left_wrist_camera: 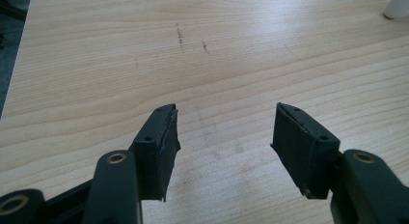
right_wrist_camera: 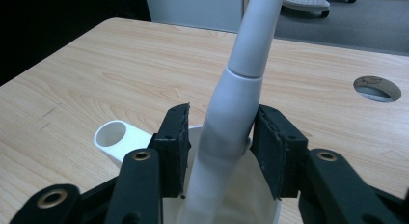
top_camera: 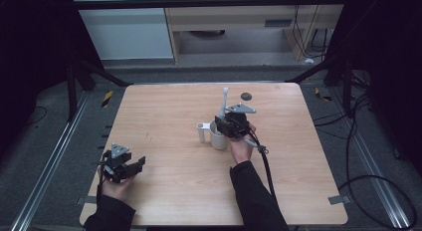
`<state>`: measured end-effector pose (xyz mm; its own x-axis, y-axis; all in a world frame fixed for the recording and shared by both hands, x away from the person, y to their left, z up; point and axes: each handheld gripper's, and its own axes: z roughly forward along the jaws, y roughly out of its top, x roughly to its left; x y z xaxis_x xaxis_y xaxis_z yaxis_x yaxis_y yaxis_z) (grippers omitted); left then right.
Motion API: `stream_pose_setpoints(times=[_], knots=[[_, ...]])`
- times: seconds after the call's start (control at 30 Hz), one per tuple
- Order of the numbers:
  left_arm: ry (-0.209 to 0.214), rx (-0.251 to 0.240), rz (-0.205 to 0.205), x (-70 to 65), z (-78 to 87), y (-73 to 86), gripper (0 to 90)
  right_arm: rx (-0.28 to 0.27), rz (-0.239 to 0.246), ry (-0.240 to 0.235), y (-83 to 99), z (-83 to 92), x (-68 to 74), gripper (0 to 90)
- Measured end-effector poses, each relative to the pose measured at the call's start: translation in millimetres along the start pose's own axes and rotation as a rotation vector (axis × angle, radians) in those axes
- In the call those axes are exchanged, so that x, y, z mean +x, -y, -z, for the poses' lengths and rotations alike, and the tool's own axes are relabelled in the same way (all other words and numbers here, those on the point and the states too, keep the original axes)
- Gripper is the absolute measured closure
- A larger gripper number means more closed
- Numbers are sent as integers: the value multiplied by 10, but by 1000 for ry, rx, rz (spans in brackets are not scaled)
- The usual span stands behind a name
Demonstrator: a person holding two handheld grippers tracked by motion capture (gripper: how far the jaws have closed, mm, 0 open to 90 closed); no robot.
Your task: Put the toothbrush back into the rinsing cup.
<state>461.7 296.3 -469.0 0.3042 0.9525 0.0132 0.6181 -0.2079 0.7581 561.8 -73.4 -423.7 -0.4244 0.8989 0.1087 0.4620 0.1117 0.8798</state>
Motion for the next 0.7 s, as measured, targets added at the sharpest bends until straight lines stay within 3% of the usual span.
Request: stream_pose_setpoints(times=[0.07, 0.1, 0.2, 0.27, 0.37, 0.63, 0.7], knots=[[0, -1, 0, 0, 1, 0, 411, -3, 5, 0, -4, 15, -1, 549], [0, -2, 1, 1, 1, 0, 409, -14, 11, 4, -21, 72, 4, 489], [0, 0, 1, 1, 0, -1, 408, -34, 29, 13, -42, 137, 5, 431], [0, 1, -2, -1, -1, -1, 407, -70, 33, 10, -80, 283, -23, 332], [0, 1, -3, -4, 0, -1, 404, -86, 51, 23, -87, 444, -59, 267], [9, 2, -4, -10, 1, -2, 389, -41, 57, 9, 69, 833, -248, 183], [12, 2, -5, -13, 3, -2, 385, -25, 68, 16, 200, 998, -357, 163]])
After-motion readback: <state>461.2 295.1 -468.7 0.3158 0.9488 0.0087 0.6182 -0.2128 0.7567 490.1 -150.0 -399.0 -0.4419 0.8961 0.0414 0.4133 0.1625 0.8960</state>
